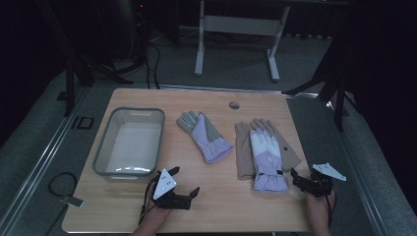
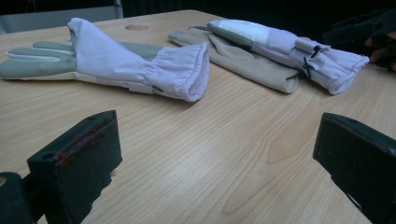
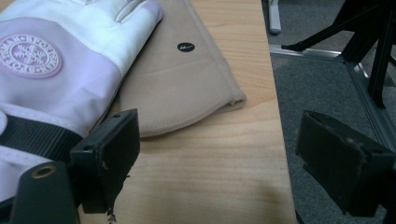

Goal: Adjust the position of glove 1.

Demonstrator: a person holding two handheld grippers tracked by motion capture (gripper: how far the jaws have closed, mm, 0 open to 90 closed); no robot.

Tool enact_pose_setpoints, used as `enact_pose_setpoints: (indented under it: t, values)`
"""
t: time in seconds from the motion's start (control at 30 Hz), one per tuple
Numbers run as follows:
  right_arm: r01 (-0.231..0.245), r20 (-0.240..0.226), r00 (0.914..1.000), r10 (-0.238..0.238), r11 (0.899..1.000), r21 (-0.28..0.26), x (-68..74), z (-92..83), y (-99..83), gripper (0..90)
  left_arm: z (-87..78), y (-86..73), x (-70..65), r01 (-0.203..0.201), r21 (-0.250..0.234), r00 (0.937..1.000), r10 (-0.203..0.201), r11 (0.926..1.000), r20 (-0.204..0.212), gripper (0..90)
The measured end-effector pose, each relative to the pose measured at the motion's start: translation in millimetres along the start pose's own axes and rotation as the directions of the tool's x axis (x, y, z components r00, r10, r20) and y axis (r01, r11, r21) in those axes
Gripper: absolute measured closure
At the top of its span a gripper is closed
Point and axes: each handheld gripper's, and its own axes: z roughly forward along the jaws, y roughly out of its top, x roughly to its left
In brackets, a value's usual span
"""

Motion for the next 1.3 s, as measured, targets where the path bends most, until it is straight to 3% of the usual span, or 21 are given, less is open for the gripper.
enact_pose_setpoints:
  t: [0.4,0.63,0.83,1.1,1.13,1.17,1.2,1.3]
  values:
    - [0.016,0.032,0.9993,-0.017,0.999,0.042,3.4,2.0,0.2,13.6,-1.0,-0.4,2.4,0.018,-0.007,0.9997,-0.018,0.9998,0.014,1.0]
    - [0.005,0.029,0.9996,-0.006,0.999,0.038,1.0,2.1,1.3,13.6,-1.2,-0.5,1.9,0.014,-0.007,0.9998,-0.014,0.9999,0.012,1.0]
    - [-0.031,0.008,0.9995,0.030,0.998,0.052,-3.8,2.4,9.9,13.5,-0.9,-0.4,-0.2,-0.004,-0.005,1.0000,0.004,1.0000,0.008,1.0]
    - [-0.020,0.013,0.9997,0.019,1.000,0.016,-6.3,-7.1,42.1,11.2,-1.1,-0.5,3.4,0.022,-0.008,0.9994,-0.021,0.9997,0.028,1.0]
    - [-0.048,0.006,0.9988,0.048,0.999,0.016,-6.9,-11.4,53.5,13.4,-1.2,-0.5,4.4,0.034,-0.010,0.9990,-0.033,0.9994,0.031,1.0]
    - [-0.048,0.006,0.9988,0.048,0.999,0.016,-6.9,-11.4,53.5,13.4,-1.2,-0.5,4.4,0.034,-0.010,0.9990,-0.033,0.9994,0.031,1.0]
    - [-0.069,-0.040,0.9967,0.070,0.997,0.019,-9.0,-12.6,62.2,14.3,-1.1,-0.5,4.3,0.034,-0.009,0.9990,-0.033,0.9994,0.031,1.0]
    - [-0.056,-0.019,0.9982,0.057,0.998,0.013,-7.4,-13.4,70.8,14.3,-1.0,-0.5,3.9,0.028,-0.008,0.9992,-0.028,0.9996,0.029,1.0]
